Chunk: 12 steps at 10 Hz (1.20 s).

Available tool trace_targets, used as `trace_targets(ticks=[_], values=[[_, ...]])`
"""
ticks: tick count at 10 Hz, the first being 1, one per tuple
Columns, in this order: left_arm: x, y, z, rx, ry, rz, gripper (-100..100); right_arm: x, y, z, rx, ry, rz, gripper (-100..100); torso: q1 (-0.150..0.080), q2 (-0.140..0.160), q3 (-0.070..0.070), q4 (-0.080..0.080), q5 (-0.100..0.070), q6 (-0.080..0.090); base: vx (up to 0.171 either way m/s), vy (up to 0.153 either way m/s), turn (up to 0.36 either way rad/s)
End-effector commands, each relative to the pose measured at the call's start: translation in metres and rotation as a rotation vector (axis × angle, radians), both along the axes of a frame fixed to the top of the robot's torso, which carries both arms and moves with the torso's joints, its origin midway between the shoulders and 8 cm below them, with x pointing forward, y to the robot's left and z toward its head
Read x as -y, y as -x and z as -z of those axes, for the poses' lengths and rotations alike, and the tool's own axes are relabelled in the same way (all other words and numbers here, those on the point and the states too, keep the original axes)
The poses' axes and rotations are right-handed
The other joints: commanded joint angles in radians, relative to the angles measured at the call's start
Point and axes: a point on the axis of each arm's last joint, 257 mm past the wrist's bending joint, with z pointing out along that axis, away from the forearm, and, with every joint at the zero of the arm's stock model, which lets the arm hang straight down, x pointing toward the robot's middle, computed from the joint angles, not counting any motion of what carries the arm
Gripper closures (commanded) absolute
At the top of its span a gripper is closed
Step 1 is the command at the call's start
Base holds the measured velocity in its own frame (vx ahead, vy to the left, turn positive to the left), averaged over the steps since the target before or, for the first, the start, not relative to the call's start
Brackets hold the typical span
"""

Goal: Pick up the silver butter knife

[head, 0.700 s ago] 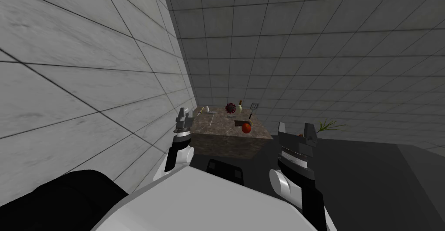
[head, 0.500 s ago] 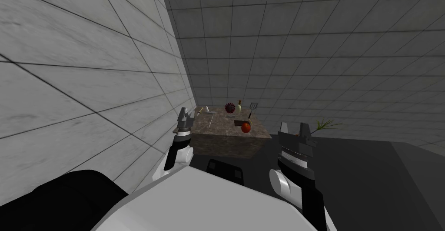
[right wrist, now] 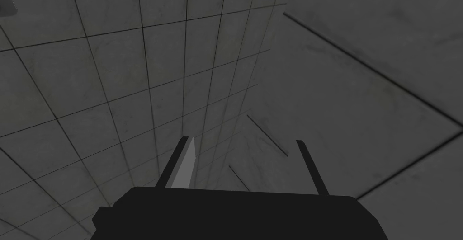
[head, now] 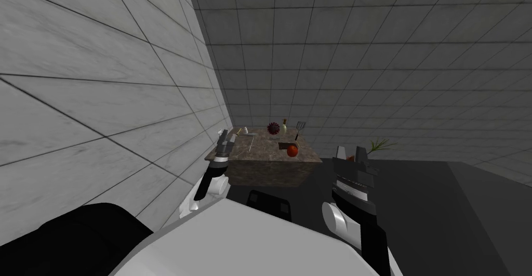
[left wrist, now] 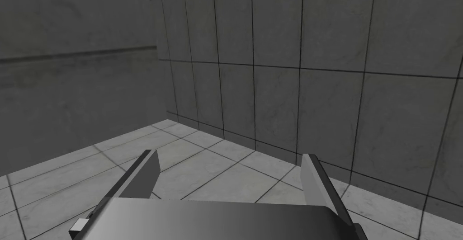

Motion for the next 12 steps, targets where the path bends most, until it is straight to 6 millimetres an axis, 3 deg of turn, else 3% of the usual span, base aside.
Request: trace_targets(ticks=[1, 3, 5, 8, 10, 11, 12], values=[[0.001, -0.008, 0.011, -0.043, -0.036, 0.019, -100, 0.000, 0.000, 0.000, 0.000, 0.000, 0.000, 0, 0.000, 0.000, 0.000, 0.000, 0.000, 0.000, -0.022, 0.013, -0.085], [0.001, -0.015, 0.022, -0.084, -0.068, 0.032, -100, 0.000, 0.000, 0.000, 0.000, 0.000, 0.000, 0, 0.001, 0.000, 0.000, 0.000, 0.000, 0.000, -0.031, 0.024, -0.102], [-0.003, -0.029, 0.047, -0.169, -0.120, 0.047, -100, 0.000, 0.000, 0.000, 0.000, 0.000, 0.000, 0, 0.000, 0.000, 0.000, 0.000, 0.000, 0.000, -0.043, 0.026, -0.137], [-0.006, -0.036, 0.060, -0.217, -0.170, 0.059, -100, 0.000, 0.000, 0.000, 0.000, 0.000, 0.000, 0, 0.001, 0.001, 0.001, 0.000, 0.000, 0.000, -0.038, 0.027, -0.086], [-0.018, -0.049, 0.087, -0.308, -0.222, 0.059, -100, 0.000, 0.000, 0.000, 0.000, 0.000, 0.000, 0, 0.000, 0.001, 0.000, 0.000, 0.000, 0.000, -0.046, 0.024, -0.169], [-0.018, -0.049, 0.086, -0.311, -0.246, 0.066, -100, 0.000, 0.000, 0.000, 0.000, 0.000, 0.000, 0, 0.001, 0.001, 0.001, 0.000, 0.000, 0.000, -0.045, 0.031, -0.066], [-0.025, -0.054, 0.100, -0.357, -0.272, 0.062, -100, 0.000, 0.000, 0.000, 0.000, 0.000, 0.000, 0, 0.001, 0.001, 0.001, 0.000, 0.000, 0.000, -0.041, 0.025, -0.123]])
